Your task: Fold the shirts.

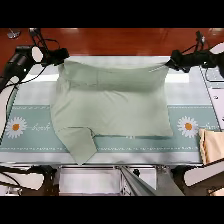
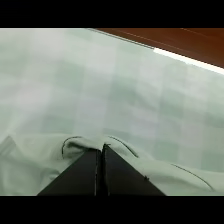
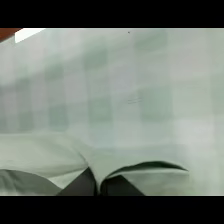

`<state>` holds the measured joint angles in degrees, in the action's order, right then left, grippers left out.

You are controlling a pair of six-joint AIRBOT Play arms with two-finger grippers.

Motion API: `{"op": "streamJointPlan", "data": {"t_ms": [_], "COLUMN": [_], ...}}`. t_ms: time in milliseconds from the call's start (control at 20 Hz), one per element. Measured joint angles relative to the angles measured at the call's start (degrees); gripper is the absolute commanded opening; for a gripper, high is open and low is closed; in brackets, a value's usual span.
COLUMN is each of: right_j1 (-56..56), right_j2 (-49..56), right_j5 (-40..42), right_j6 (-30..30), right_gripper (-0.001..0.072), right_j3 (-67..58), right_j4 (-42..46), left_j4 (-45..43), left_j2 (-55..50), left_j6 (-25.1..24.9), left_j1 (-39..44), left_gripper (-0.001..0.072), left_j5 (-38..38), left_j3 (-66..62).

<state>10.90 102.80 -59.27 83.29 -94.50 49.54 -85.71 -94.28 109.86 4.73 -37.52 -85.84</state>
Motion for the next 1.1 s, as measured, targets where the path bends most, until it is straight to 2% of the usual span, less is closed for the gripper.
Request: {"op": "streamJointPlan", "data": {"t_ms": [100,250,550,750,1100], "right_j1": [-0.2,0.0,1.4,-0.5,-1.6], "right_j2": [2.8,4.2,2.5,2.1,2.1], "right_j5": [-1.4,-4.7,-16.3,-21.7,-24.8], "right_j6": [0.2,0.1,-2.4,-2.3,0.4], "right_gripper": [0.003,0.003,0.003,0.003,0.003], "right_j3": [-1.3,-2.2,-2.4,0.0,1.9], "right_j4": [-0.7,-1.1,1.7,10.5,19.9], "left_j4": [3.5,6.8,12.7,13.6,12.9], "left_j2": [-1.4,-1.9,-1.4,-1.5,-1.6], "left_j6": [-5.0,-11.3,-25.5,-29.1,-30.8], "left_j1": [-0.8,-2.1,-5.3,-6.1,-7.7], "left_gripper": [0.0016,0.0016,0.0017,0.0017,0.0017], "left_j5": [-1.1,-7.3,-25.9,-31.9,-35.9], "left_j3": [-0.4,-0.6,-0.2,1.6,2.5]}}
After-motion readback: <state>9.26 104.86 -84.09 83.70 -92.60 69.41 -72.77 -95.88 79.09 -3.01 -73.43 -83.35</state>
